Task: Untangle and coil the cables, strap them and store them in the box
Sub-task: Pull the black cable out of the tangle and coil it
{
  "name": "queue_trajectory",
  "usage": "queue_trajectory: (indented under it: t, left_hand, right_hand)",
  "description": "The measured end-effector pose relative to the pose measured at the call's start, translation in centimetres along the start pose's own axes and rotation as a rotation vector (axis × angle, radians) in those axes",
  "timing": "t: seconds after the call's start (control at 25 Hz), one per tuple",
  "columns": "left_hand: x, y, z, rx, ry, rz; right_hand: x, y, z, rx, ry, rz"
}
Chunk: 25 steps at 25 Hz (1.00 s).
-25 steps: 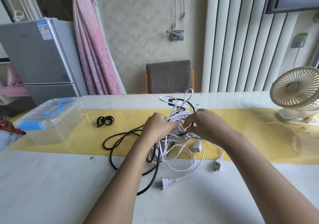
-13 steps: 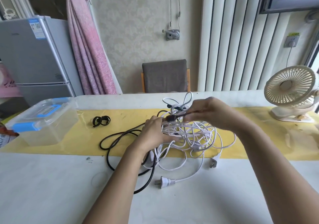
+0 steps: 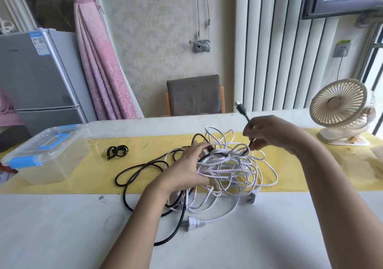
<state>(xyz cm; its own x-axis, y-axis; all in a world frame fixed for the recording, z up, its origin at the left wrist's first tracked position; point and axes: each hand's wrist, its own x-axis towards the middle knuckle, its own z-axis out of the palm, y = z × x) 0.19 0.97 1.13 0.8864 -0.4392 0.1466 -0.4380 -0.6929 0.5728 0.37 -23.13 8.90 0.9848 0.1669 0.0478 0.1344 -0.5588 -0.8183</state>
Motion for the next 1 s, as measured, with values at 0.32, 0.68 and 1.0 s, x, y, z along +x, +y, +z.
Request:
queue_trajectory:
  t: [0.32, 0.68, 1.0]
  left_hand:
    - [0.1, 1.1, 0.9, -0.157, 0.234, 0.053]
    - [-0.3, 1.6, 0.2, 0.044, 0.276, 0.124]
    - [0.1, -0.3, 0.6, 0.044, 0.194, -0.128]
  right_hand:
    - [-1.8, -0.4, -1.2, -0.646, -0.459, 0.076]
    - [0.1, -1.3, 3.8, -0.446, 0.023, -0.083]
    - [0.8, -0.6, 6.9, -0.596, 0.016, 0.05]
